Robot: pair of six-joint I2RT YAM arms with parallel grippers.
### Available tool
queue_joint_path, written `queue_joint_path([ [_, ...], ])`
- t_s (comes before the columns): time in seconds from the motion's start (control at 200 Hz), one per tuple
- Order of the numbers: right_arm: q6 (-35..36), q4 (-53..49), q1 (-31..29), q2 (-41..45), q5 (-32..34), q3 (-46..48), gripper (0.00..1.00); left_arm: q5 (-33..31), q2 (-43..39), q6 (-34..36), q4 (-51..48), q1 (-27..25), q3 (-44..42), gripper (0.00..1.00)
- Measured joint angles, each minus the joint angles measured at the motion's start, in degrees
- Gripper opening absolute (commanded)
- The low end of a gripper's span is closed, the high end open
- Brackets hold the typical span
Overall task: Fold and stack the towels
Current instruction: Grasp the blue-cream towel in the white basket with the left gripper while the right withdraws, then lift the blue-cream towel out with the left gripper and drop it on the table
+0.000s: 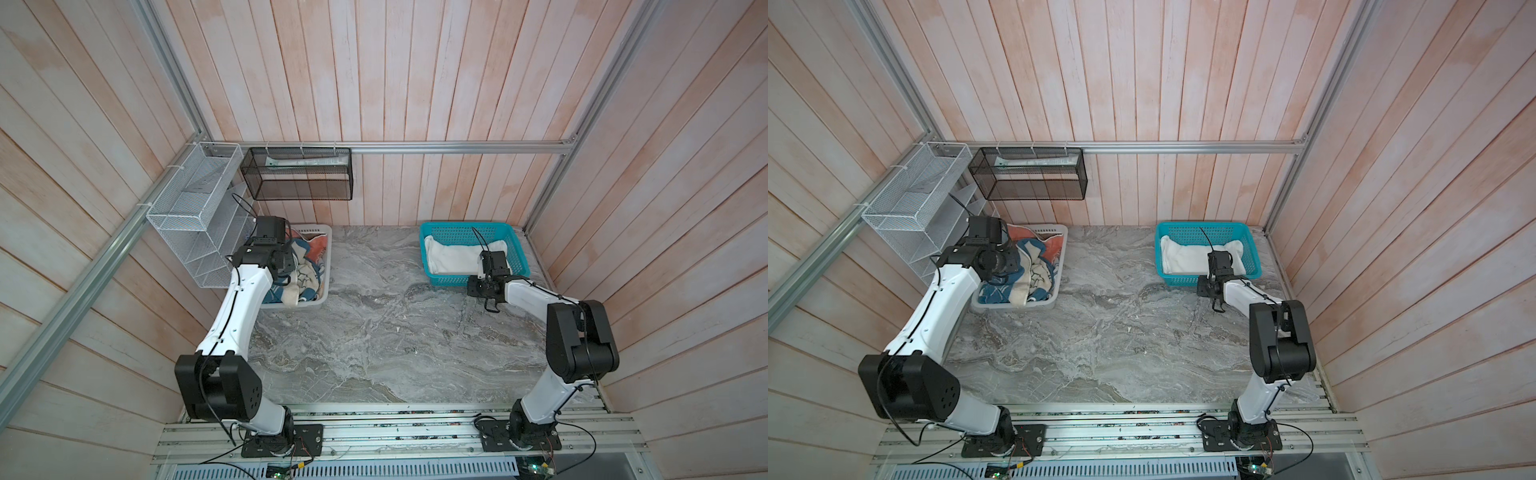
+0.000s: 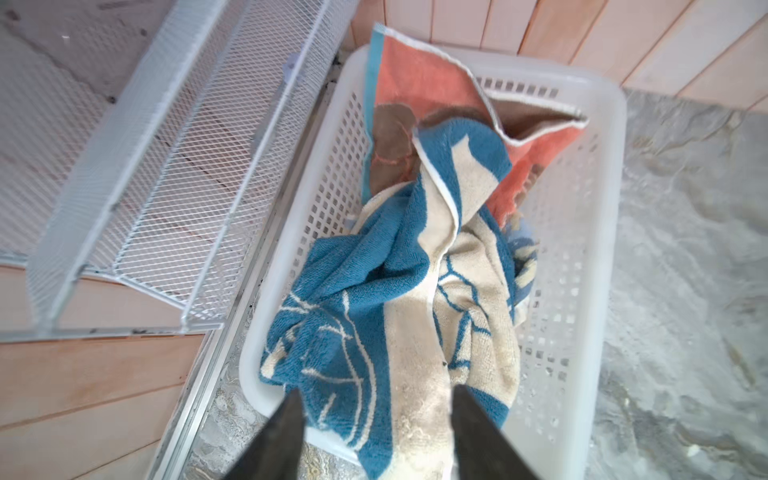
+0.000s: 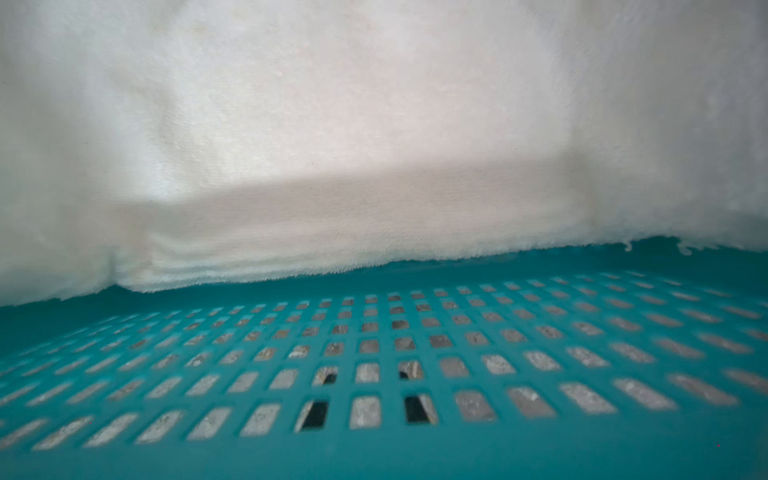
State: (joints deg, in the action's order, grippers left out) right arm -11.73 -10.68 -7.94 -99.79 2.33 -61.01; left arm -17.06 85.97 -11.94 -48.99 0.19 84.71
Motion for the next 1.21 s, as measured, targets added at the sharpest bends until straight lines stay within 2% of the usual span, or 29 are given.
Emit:
queue_joint_path([
  [0.165,-0.07,-0.39,-0.76,2.89,-4.24,1.16,0.26,4.70,-1.01,-2.69,1.42,5.11,-6.67,0.71],
  [0.265,-0.20,-1.18,-1.84,7.54,-5.84,4.28,0.26,7.63,0.92,-3.37,2.78,5.79,-10.54,0.71],
  [0.305,-0.22,-1.77,-2.16,9.55,-6.38,5.11,0.26,8.57,1.90,-3.80,3.13,5.79,-11.28,0.67],
  [0.345,-0.26,-2.36,-2.40,11.45,-6.78,5.79,0.26,9.64,2.97,-4.50,3.67,5.75,-11.80,0.55],
  [0.42,-0.63,-3.10,-2.58,14.56,-7.37,6.73,0.26,10.88,4.07,-4.87,4.70,5.70,-12.31,0.15],
  [0.465,-0.90,-3.56,-2.73,16.81,-7.76,7.37,0.26,11.32,4.24,-5.05,5.01,5.70,-12.39,0.00],
  [0.625,-2.75,-4.90,-3.72,24.92,-8.85,8.07,0.26,13.09,2.69,-5.38,4.11,5.49,-11.39,0.00],
  [0.775,-4.48,-5.49,-5.38,31.15,-9.55,8.07,0.26,14.47,-2.60,-5.68,0.31,1.86,-2.05,0.00],
  [0.95,-6.12,-6.34,-6.29,33.73,-11.30,8.07,0.26,16.87,-8.87,-6.12,-0.39,-9.66,17.99,0.00],
  [1.045,-6.60,-7.56,-6.69,34.03,-12.37,8.04,0.26,18.67,-8.92,-6.34,0.85,-18.97,31.28,0.00],
  [1.125,-6.82,-8.96,-7.06,34.75,-13.22,7.96,0.26,20.24,-8.04,-6.36,1.60,-26.40,38.42,0.00],
  [1.205,-7.02,-10.54,-7.37,36.17,-14.05,7.37,0.27,22.93,-6.91,-7.02,2.67,-31.06,41.88,0.00],
])
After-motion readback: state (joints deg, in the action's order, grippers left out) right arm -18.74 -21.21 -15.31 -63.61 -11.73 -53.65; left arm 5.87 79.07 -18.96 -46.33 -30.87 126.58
